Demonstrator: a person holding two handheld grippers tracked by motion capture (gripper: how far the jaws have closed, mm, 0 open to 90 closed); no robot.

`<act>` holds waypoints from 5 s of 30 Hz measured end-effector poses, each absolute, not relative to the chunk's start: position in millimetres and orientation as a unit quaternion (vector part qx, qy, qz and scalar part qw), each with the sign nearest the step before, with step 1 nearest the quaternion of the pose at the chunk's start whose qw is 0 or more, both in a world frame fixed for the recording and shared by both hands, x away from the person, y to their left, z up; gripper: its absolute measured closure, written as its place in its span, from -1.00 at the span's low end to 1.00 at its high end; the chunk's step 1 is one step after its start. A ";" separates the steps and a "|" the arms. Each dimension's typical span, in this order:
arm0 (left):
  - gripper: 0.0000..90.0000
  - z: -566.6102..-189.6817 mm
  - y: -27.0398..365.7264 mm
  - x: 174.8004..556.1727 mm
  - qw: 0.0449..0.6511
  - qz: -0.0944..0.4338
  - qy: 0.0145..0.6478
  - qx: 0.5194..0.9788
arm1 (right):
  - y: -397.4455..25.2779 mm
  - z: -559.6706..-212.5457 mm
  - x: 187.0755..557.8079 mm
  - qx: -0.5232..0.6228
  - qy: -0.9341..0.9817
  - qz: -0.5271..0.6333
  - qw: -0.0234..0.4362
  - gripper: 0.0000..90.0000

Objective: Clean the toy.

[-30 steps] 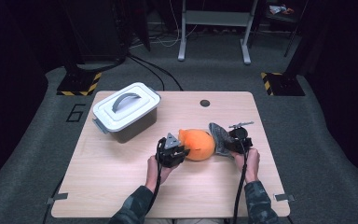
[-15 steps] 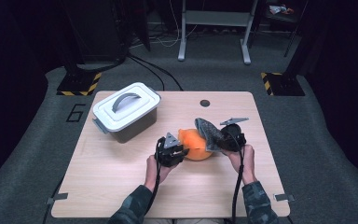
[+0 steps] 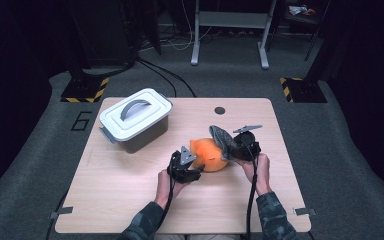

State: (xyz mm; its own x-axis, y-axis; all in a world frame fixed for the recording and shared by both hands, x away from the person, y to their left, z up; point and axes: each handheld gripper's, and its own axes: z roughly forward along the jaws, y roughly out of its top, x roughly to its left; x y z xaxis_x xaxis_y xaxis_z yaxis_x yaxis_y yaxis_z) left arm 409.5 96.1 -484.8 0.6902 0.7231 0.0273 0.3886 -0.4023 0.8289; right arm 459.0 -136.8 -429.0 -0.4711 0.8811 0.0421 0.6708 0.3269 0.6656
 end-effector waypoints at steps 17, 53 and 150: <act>0.69 -485.8 91.0 411.0 0.424 0.193 0.348 0.814 | -139.3 -425.5 450.4 0.488 0.792 0.327 0.168 0.66; 0.56 -466.8 78.2 412.7 0.397 0.253 0.313 0.825 | -100.0 -412.6 437.2 0.440 0.812 0.338 0.180 0.66; 0.72 -469.4 87.3 411.4 0.433 0.222 0.320 0.813 | -91.9 -397.2 426.5 0.413 0.829 0.329 0.185 0.66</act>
State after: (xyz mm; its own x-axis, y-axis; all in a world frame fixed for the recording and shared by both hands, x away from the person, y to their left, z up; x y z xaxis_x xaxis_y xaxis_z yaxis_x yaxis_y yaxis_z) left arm 411.4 87.3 -469.4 0.6968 0.7122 0.0851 0.3270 -0.4211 0.8460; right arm 426.5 -91.9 -397.2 -0.5910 0.8059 -0.0353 0.5623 0.4430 0.6983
